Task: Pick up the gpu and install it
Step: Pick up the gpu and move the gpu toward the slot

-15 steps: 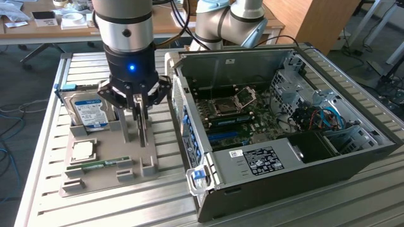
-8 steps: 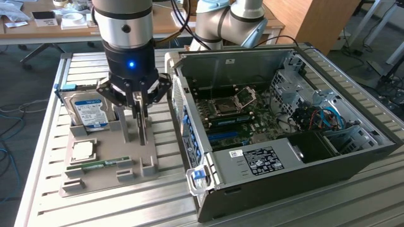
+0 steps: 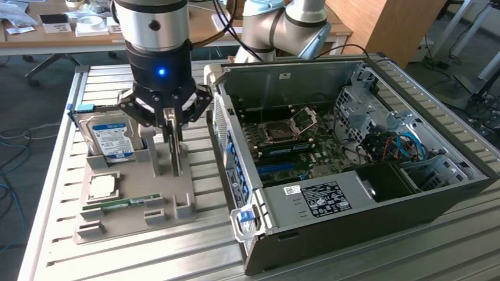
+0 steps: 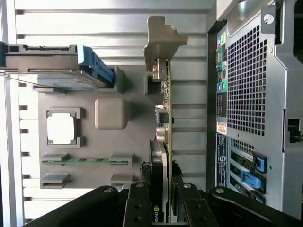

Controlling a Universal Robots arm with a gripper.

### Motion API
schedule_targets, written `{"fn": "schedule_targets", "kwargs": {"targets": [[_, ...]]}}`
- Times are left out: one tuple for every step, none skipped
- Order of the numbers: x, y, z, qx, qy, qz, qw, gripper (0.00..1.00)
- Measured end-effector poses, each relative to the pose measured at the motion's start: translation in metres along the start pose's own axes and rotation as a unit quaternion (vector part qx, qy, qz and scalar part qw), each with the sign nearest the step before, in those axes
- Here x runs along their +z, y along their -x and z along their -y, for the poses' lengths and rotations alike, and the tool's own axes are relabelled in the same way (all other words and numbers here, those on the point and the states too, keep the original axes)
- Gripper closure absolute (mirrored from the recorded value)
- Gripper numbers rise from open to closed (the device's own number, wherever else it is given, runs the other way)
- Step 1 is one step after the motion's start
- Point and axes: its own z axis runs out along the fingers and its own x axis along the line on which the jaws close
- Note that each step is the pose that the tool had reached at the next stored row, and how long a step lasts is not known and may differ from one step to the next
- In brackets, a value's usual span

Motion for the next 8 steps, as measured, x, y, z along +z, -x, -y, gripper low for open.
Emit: {"fn": "schedule_targets", "kwargs": {"targets": [[-0.0013, 0.000, -0.0001, 0.000, 0.0000, 0.0000, 1.0000, 0.73], [-0.0027, 0.000, -0.0001, 0.000, 0.0000, 0.0000, 1.0000, 0.73], [-0.0040, 0.000, -0.0001, 0.000, 0.0000, 0.0000, 1.0000, 0.73], [-0.0055, 0.000, -0.0002, 0.000, 0.0000, 0.0000, 1.0000, 0.73], [-0.0071, 0.000, -0.0002, 0.000, 0.0000, 0.0000, 1.0000, 0.73], [-0.0087, 0.000, -0.0003, 0.000, 0.0000, 0.0000, 1.0000, 0.73], [-0.0103, 0.000, -0.0004, 0.000, 0.0000, 0.0000, 1.0000, 0.73], [-0.0122, 0.000, -0.0004, 0.000, 0.0000, 0.0000, 1.0000, 0.73]]}}
